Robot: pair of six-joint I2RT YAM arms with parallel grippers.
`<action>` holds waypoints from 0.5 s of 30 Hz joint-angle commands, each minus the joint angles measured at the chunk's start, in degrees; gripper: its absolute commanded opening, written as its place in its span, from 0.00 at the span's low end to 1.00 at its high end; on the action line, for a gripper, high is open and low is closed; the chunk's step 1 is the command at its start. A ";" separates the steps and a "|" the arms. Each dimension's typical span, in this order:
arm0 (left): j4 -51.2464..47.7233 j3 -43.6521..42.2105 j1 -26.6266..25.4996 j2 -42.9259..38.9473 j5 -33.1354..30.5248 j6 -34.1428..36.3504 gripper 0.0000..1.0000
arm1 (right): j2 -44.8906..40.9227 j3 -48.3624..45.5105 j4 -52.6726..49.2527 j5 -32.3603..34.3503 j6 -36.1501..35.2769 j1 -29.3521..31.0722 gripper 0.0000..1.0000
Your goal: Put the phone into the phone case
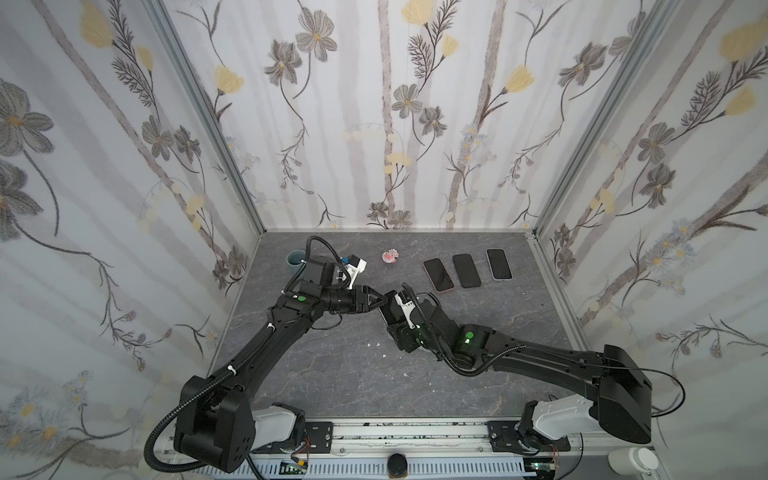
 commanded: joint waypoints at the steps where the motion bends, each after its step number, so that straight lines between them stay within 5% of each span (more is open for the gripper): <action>1: 1.31 -0.26 0.00 0.18 2.02 -0.46 0.50 | -1.06 -0.12 5.19 -0.76 -0.79 0.00 0.36; 15: 2.06 -0.37 -0.03 0.44 3.63 -0.81 0.07 | -0.68 0.25 5.45 -3.44 -0.70 0.10 0.37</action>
